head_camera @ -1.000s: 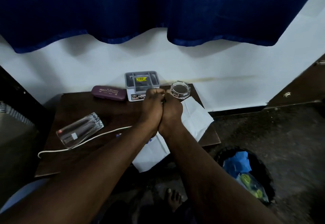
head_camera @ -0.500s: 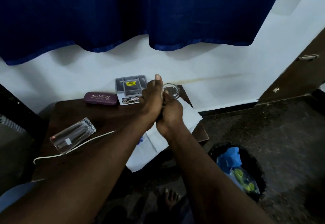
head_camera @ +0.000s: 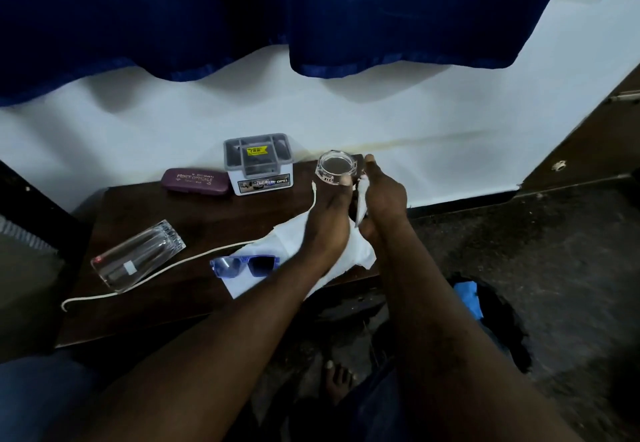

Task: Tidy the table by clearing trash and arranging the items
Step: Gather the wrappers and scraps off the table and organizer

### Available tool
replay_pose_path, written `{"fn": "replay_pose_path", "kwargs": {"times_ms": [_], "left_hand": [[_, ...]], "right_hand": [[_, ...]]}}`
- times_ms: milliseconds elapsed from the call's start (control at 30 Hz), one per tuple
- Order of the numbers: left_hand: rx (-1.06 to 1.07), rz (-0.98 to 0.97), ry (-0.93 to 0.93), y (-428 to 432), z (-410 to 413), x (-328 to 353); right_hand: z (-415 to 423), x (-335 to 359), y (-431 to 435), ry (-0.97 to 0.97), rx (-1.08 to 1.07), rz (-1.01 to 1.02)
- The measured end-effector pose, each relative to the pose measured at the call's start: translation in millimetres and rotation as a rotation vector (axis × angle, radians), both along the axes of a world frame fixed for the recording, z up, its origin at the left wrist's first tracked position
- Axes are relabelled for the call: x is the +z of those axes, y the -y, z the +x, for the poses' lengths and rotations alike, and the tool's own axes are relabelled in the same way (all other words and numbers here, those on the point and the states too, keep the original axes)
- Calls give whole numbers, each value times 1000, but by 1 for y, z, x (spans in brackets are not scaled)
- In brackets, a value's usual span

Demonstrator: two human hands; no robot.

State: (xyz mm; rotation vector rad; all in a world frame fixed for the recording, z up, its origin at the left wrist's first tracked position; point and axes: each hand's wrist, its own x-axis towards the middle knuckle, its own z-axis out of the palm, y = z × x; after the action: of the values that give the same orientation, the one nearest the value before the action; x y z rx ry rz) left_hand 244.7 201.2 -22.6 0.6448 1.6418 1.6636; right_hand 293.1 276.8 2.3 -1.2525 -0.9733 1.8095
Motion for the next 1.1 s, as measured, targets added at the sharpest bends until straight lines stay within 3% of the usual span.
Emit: {"fn": "replay_pose_path", "kwargs": {"times_ms": [233, 400, 433, 567, 800, 1100], "left_hand": [[-8, -101, -113, 6, -44, -14], [142, -33, -468, 5, -38, -6], [125, -9, -468, 5, -33, -4], [12, 56, -424, -9, -1, 6], [-148, -56, -461, -42, 71, 18], [-576, -367, -658, -79, 199, 18]], "right_hand": [[-43, -8, 0, 171, 28, 113], [-36, -8, 0, 237, 53, 138], [-30, -6, -2, 208, 43, 127], [8, 7, -9, 53, -8, 16], [110, 12, -13, -312, -96, -148], [250, -36, -6, -173, -336, -43]]}}
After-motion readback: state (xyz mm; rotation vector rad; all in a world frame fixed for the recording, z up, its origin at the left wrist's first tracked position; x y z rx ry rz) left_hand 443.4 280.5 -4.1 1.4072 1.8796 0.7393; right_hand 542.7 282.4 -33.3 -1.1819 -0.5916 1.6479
